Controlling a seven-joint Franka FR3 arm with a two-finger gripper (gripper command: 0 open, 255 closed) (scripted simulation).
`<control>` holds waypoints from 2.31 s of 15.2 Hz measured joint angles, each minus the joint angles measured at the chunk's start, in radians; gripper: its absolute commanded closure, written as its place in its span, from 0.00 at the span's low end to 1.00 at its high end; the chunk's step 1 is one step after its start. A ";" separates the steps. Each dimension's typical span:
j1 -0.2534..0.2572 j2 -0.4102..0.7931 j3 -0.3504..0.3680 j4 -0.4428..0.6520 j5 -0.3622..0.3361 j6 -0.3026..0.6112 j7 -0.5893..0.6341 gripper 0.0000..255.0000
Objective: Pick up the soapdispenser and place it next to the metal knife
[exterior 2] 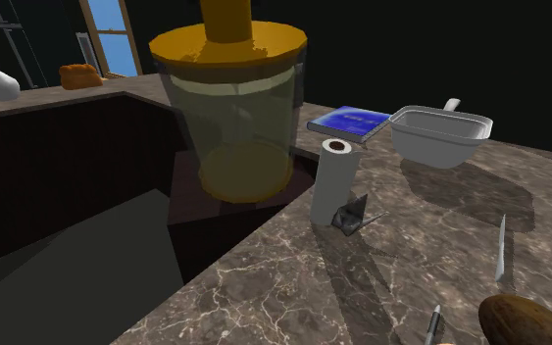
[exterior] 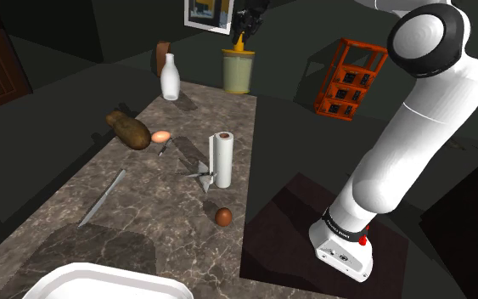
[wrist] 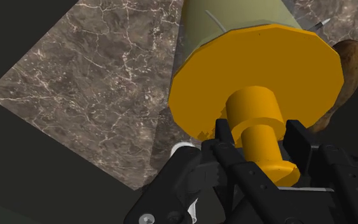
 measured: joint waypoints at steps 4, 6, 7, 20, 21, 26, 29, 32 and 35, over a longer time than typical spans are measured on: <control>0.012 -0.005 0.011 0.027 -0.008 -0.029 0.027 1.00; 0.036 -0.033 0.037 -0.007 -0.027 -0.017 0.076 1.00; 0.046 -0.043 0.048 -0.026 -0.033 -0.006 0.097 1.00; 0.191 -0.068 0.225 -0.053 -0.121 0.017 0.426 1.00; 0.200 -0.061 0.236 -0.048 -0.127 0.020 0.448 1.00; 0.254 -0.025 0.299 -0.002 -0.161 0.008 0.568 1.00; 0.293 0.015 0.340 0.049 -0.189 -0.005 0.648 1.00; 0.302 0.013 0.348 0.018 -0.194 0.023 0.668 1.00; 0.302 0.006 0.348 -0.027 -0.194 0.060 0.672 1.00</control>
